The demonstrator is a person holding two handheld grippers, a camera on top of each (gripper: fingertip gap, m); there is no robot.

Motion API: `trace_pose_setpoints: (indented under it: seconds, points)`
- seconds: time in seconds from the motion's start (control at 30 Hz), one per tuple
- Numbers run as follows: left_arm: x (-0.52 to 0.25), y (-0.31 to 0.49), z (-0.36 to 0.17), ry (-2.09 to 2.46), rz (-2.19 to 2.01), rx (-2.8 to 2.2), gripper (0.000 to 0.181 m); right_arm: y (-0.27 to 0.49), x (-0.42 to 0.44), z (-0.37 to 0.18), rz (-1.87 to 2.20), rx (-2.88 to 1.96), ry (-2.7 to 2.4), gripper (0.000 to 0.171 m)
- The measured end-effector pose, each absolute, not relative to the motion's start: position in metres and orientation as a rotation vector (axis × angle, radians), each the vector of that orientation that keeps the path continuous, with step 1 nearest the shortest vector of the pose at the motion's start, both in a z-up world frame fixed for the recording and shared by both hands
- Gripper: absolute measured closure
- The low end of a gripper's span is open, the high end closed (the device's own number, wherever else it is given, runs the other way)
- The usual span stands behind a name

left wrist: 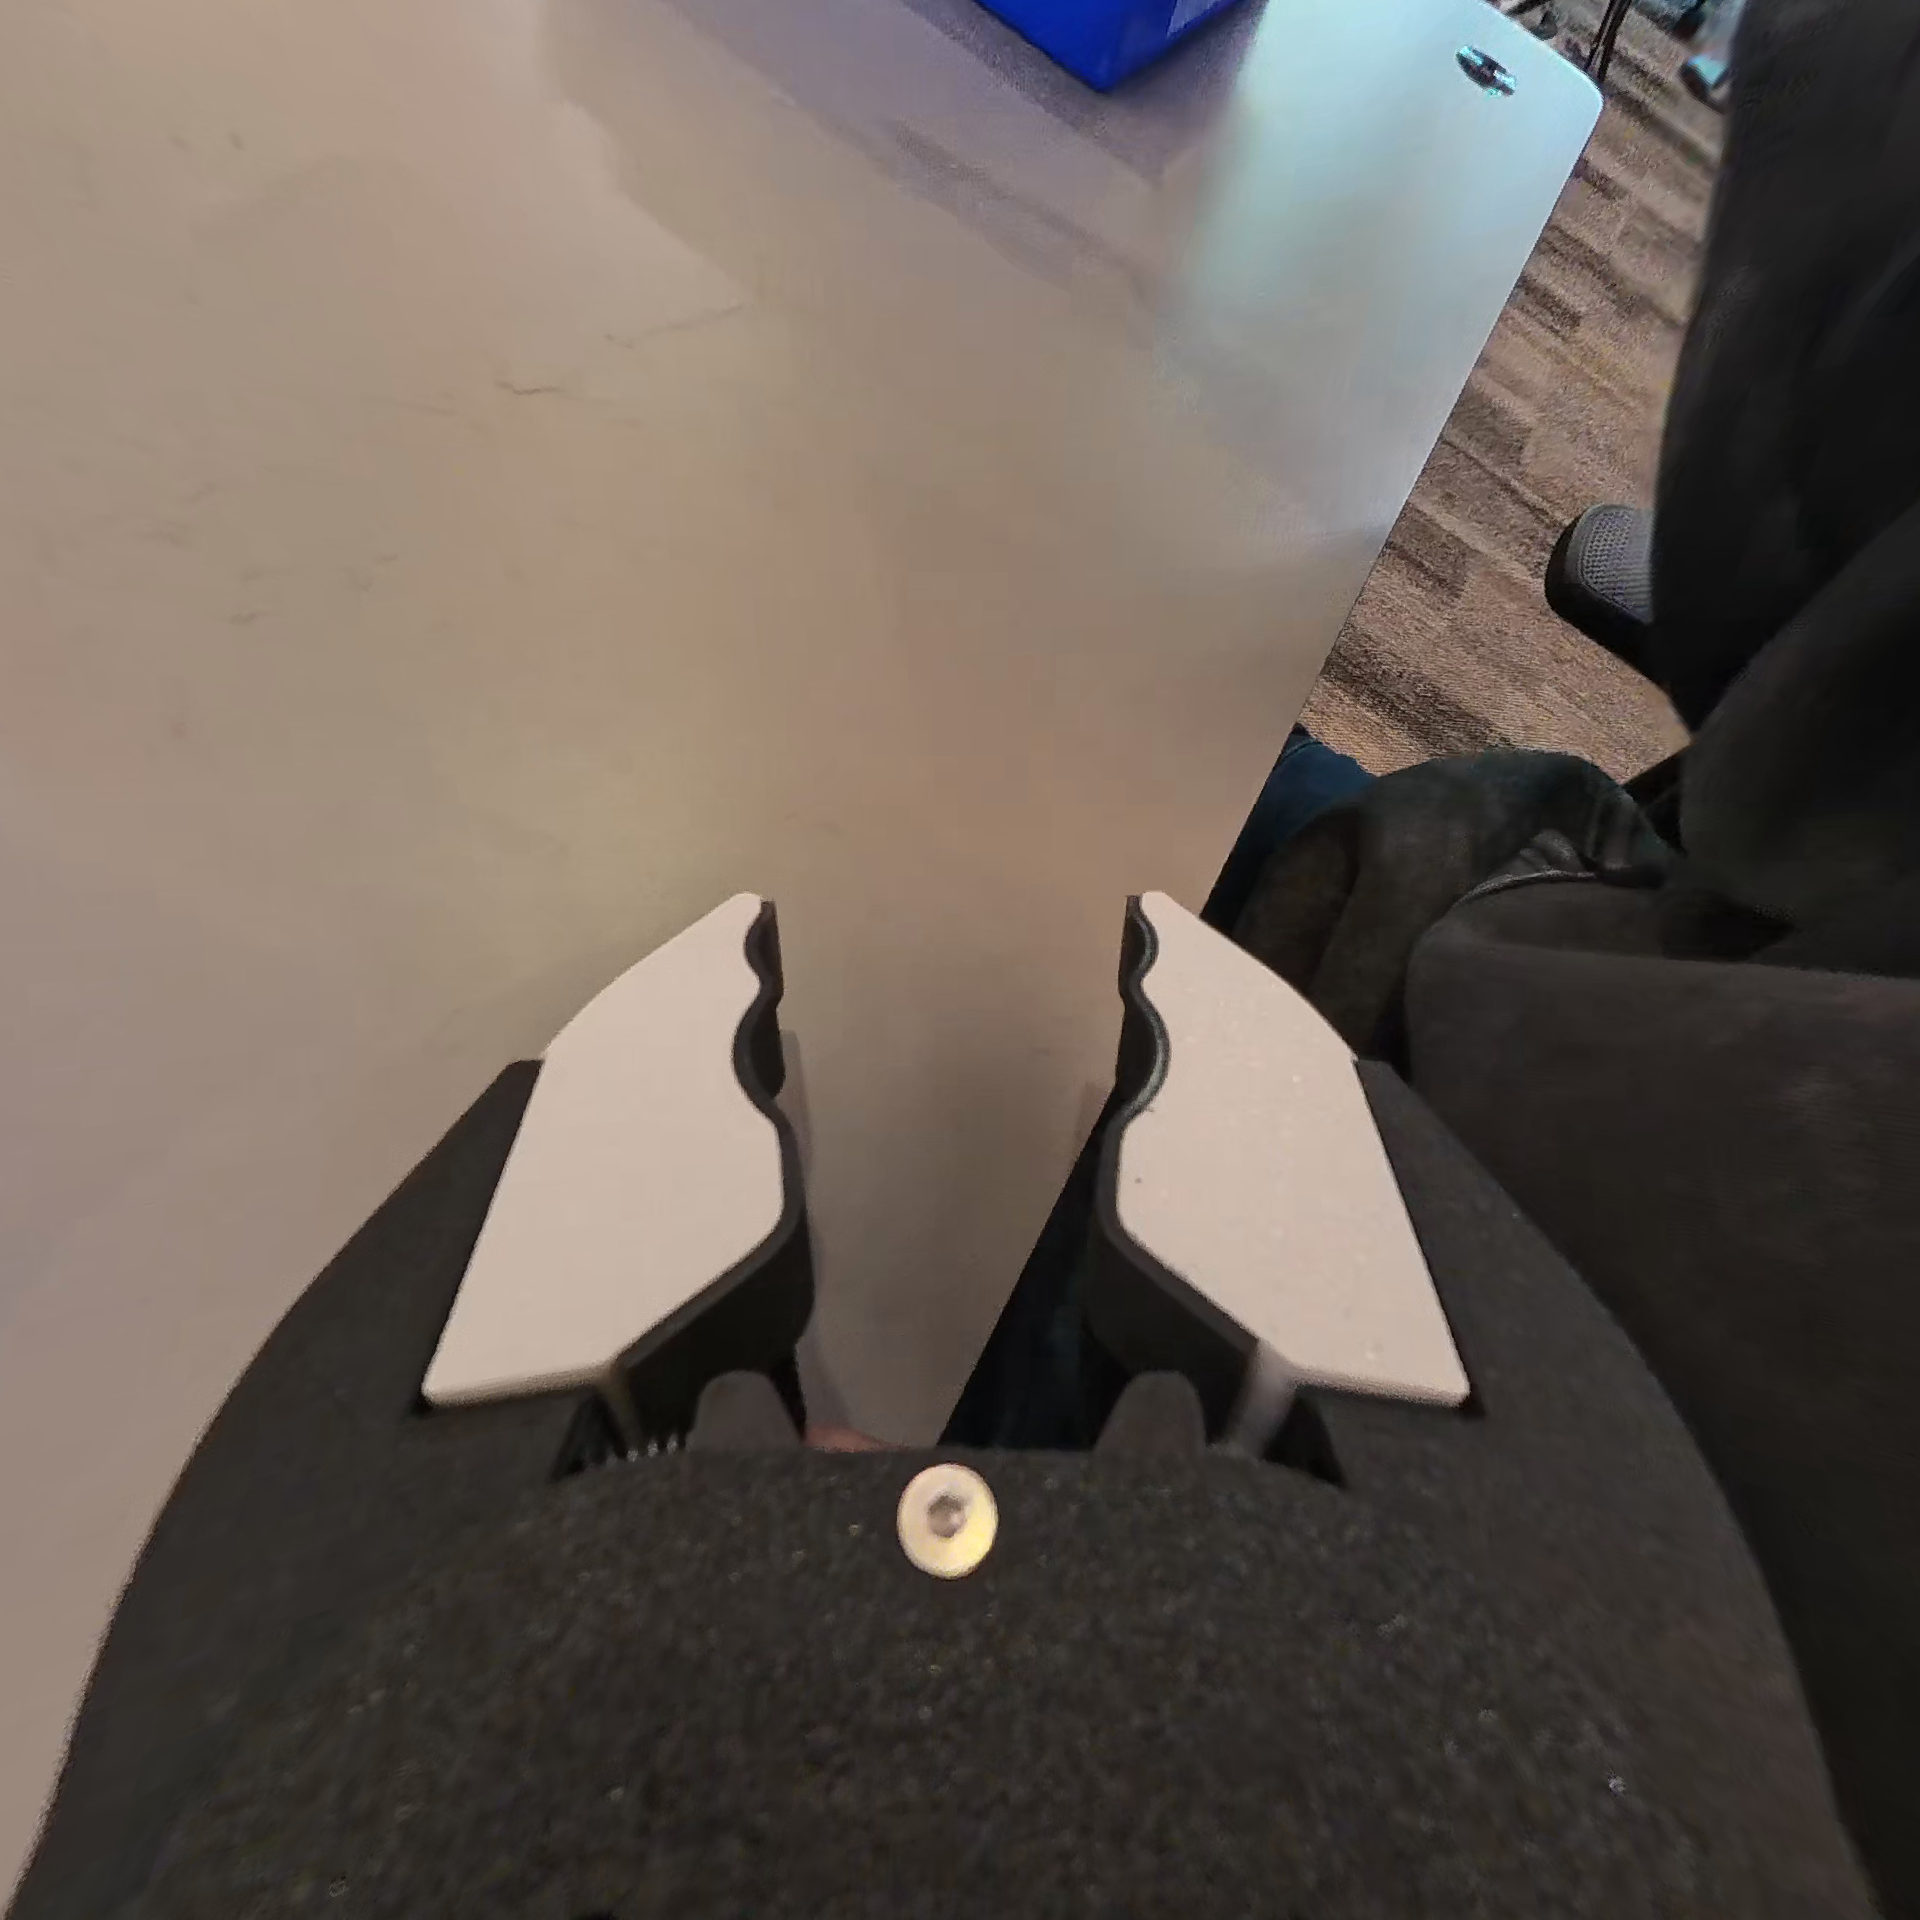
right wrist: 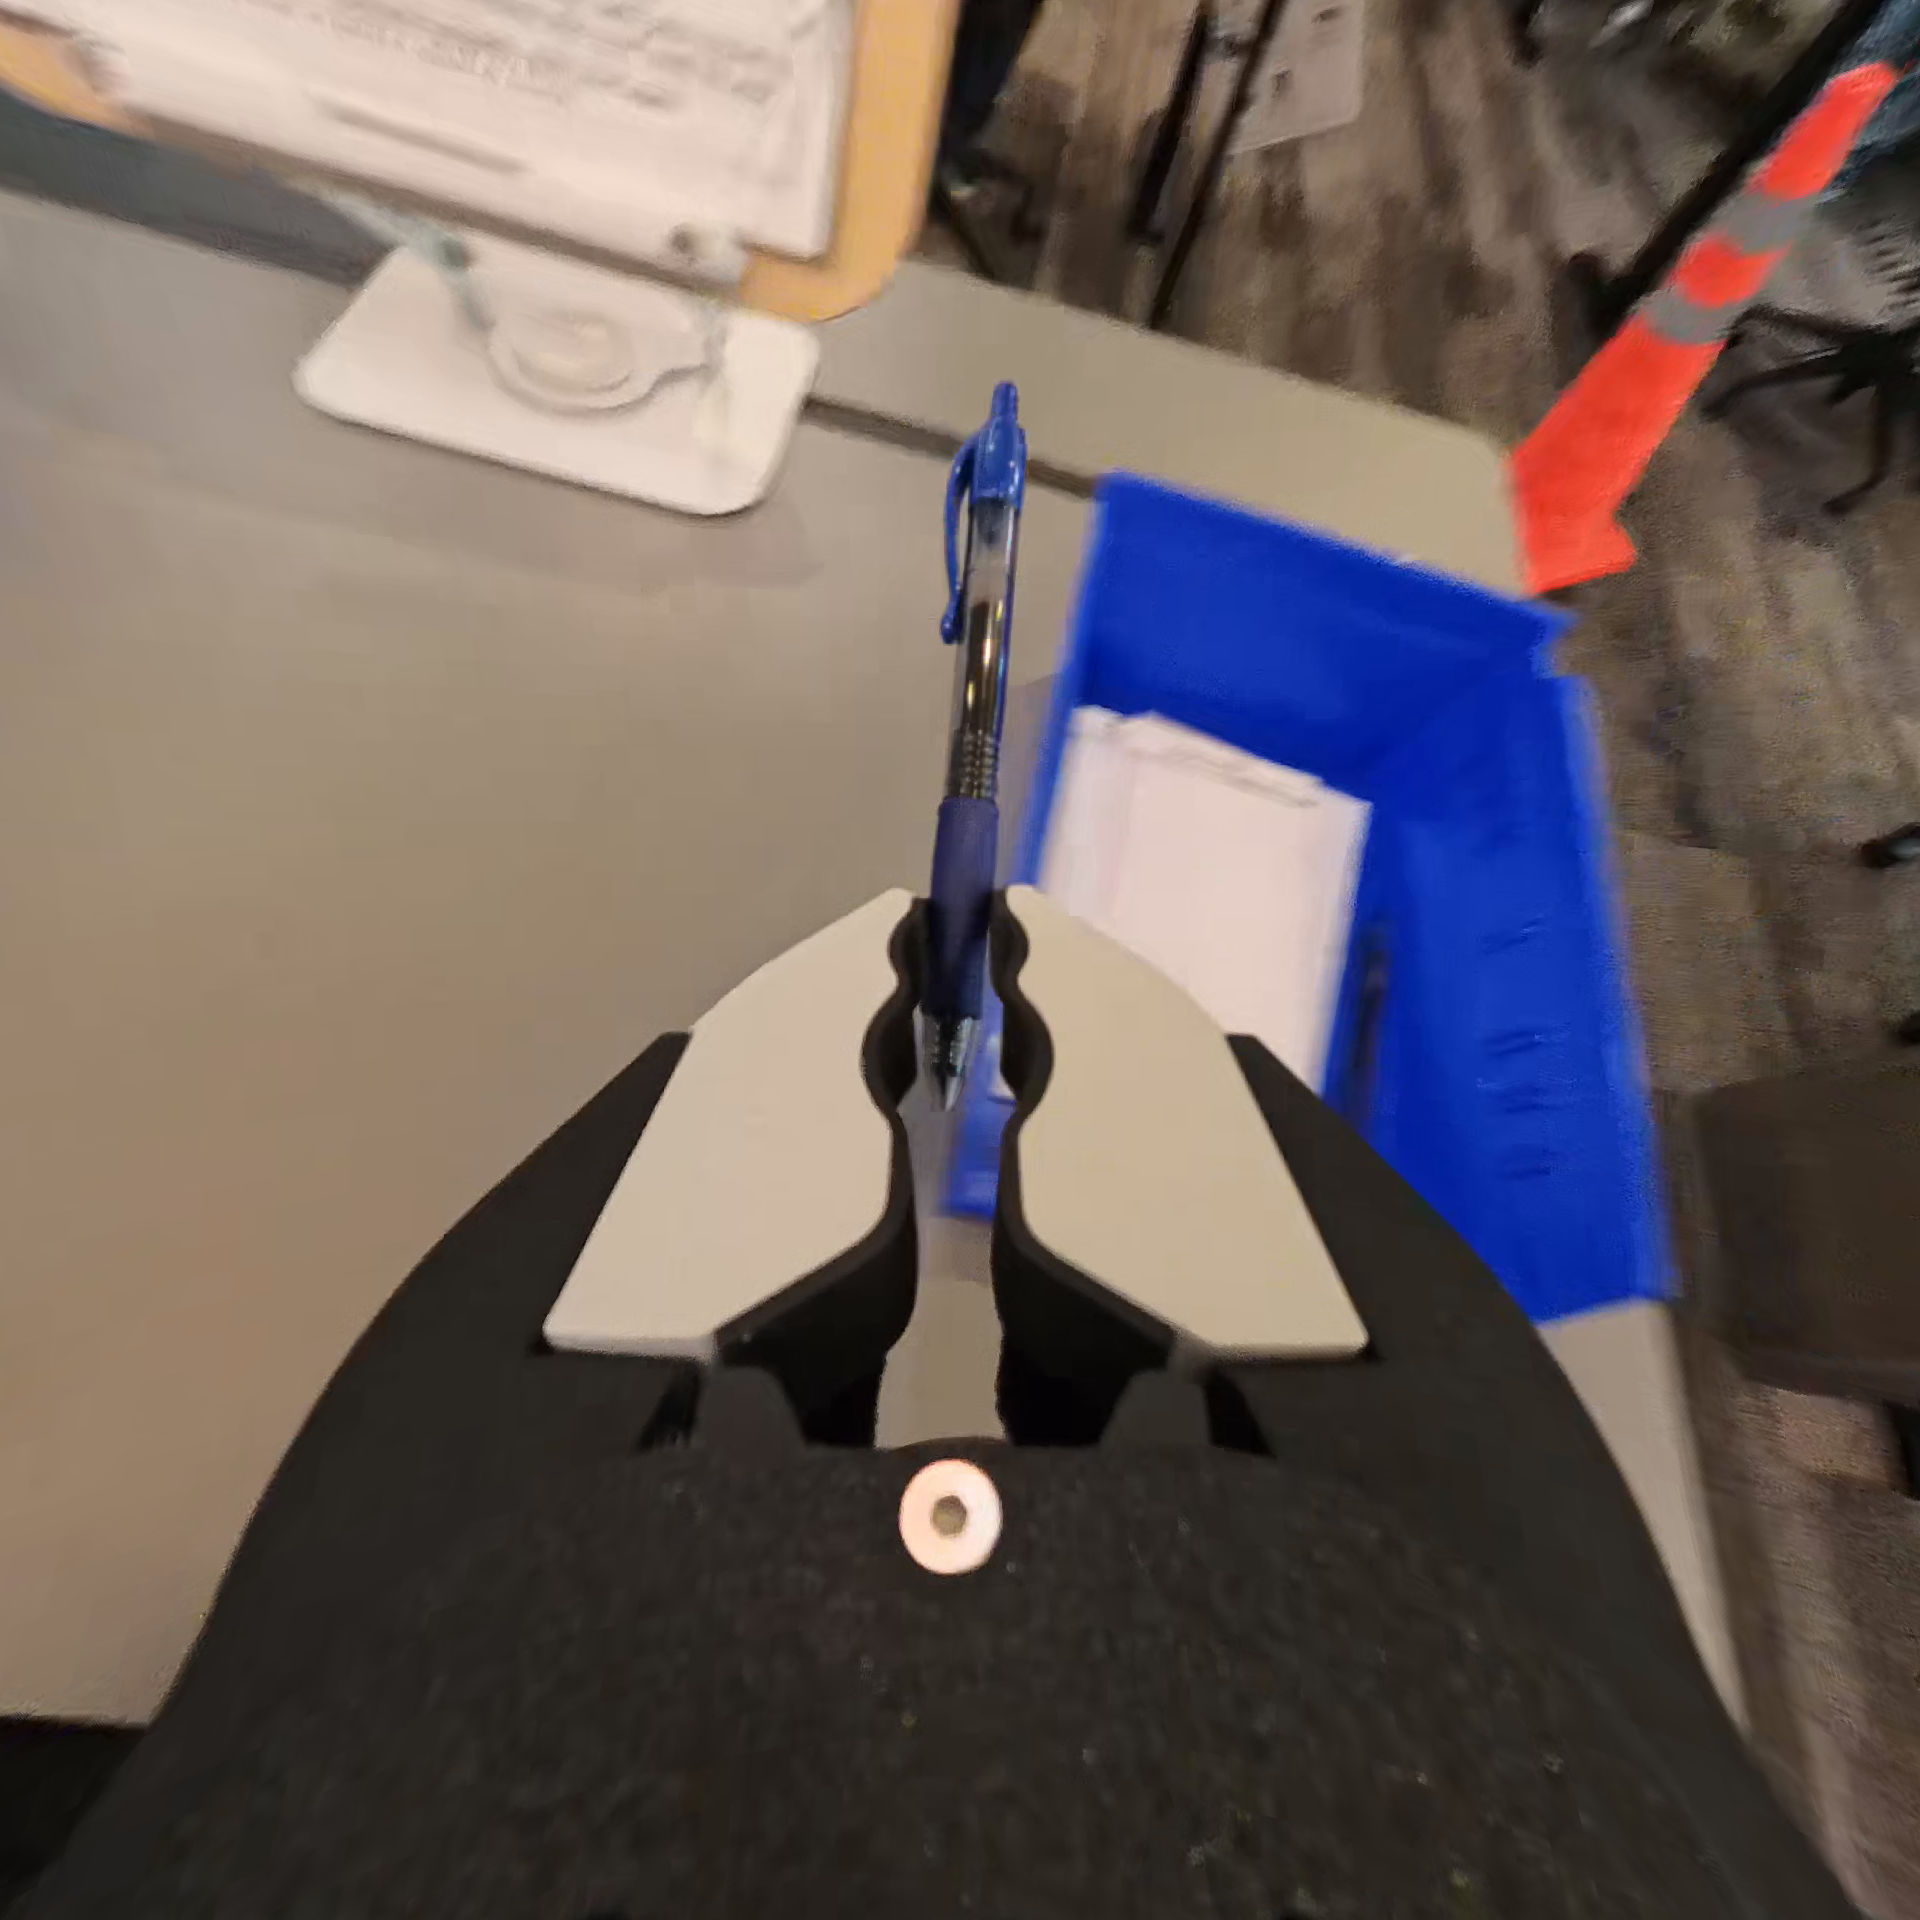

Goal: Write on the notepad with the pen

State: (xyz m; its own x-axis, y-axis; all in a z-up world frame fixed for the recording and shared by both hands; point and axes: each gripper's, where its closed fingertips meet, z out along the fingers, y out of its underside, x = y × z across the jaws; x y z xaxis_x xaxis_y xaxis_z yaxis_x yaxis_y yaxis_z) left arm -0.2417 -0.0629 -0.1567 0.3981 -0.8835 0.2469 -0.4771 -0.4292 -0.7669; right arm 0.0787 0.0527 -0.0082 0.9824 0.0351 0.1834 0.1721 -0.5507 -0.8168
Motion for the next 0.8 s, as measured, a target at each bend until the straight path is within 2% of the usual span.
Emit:
trace_pose_setpoints:
  seconds: [0.07,0.13,0.3,0.5,0.8]
  points:
    - [-0.239,-0.064,-0.158,1.167,-0.873,-2.06,0.119,0.054,0.131,0.01,-0.295,-2.143,-0.078,0.16]
    - [-0.236,-0.066,-0.159,1.179,-0.864,-2.059,0.119,0.063,0.175,0.001,-0.298,-2.206,-0.018,0.16]
    - [-0.232,-0.067,-0.158,1.186,-0.85,-2.061,0.119,0.085,0.249,-0.081,-0.305,-2.459,0.086,0.16]
    - [-0.231,-0.065,-0.159,1.162,-0.837,-2.08,0.119,0.088,0.266,-0.149,-0.375,-2.621,0.128,0.16]
    - [-0.227,-0.065,-0.161,1.159,-0.833,-2.091,0.119,0.089,0.272,-0.181,-0.422,-2.726,0.118,0.159]
